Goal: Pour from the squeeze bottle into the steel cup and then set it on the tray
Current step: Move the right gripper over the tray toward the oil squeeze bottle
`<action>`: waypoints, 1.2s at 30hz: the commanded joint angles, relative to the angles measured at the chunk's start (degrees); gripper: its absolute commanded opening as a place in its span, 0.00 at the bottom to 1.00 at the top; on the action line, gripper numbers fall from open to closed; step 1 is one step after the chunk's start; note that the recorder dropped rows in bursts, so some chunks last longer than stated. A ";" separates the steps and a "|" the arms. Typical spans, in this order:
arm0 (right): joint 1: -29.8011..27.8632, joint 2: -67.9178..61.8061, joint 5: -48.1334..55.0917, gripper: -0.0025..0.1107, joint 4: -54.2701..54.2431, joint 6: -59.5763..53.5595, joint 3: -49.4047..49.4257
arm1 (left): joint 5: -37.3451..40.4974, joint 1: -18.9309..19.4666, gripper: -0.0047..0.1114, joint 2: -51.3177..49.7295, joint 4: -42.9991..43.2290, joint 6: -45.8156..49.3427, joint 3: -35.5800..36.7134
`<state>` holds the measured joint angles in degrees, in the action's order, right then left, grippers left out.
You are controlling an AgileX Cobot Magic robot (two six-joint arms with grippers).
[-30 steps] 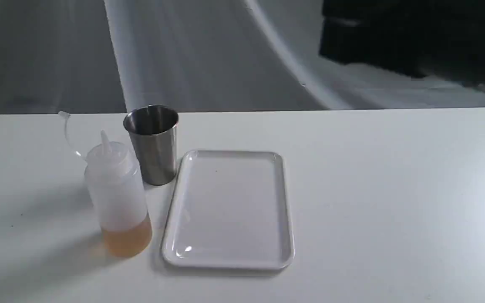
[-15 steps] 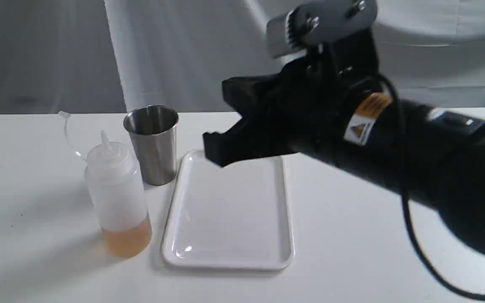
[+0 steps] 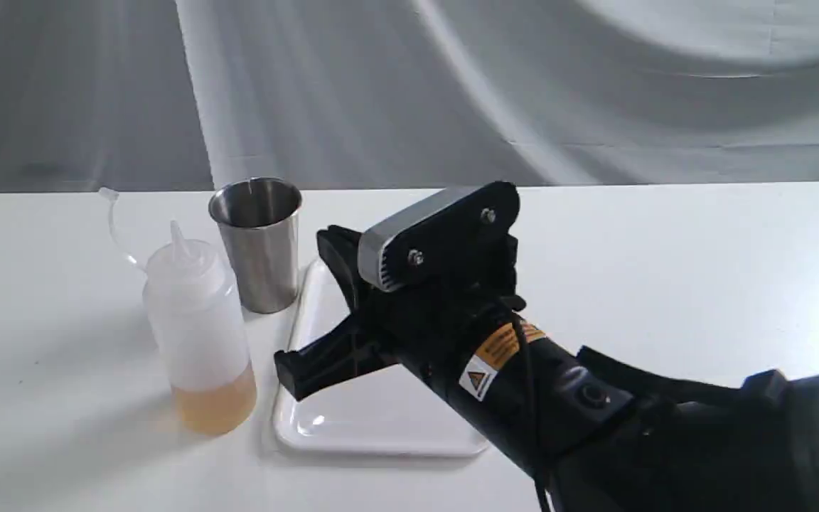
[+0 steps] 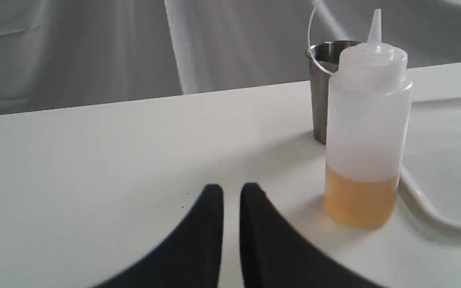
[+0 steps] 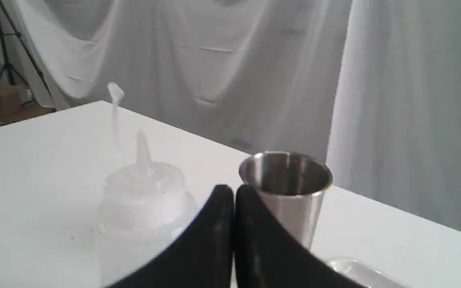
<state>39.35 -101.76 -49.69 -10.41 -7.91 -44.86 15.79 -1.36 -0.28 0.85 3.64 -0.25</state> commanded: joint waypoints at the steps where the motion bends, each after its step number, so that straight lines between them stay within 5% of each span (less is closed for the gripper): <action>1: 0.11 -1.92 -1.51 0.02 -0.57 -4.19 0.09 | -0.57 0.06 0.11 0.28 0.15 -0.16 0.25; 22: 0.11 -11.09 2.14 0.06 6.16 -4.99 -5.23 | -0.57 0.06 0.11 0.28 0.15 -0.16 0.25; 27: -0.01 -11.97 3.59 0.34 6.36 -4.99 -5.23 | -0.57 0.06 0.11 0.28 0.15 -0.16 0.25; 33: -0.13 -13.27 2.78 0.91 6.12 -4.99 -5.23 | -0.57 0.06 0.11 0.28 0.15 -0.16 0.25; 36: -0.11 -14.22 2.29 0.95 6.12 -4.99 -5.23 | -0.57 0.06 0.11 0.28 0.15 -0.16 0.25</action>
<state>39.35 -115.67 -46.38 -4.92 -12.48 -49.86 15.79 -1.36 -0.28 0.85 3.64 -0.25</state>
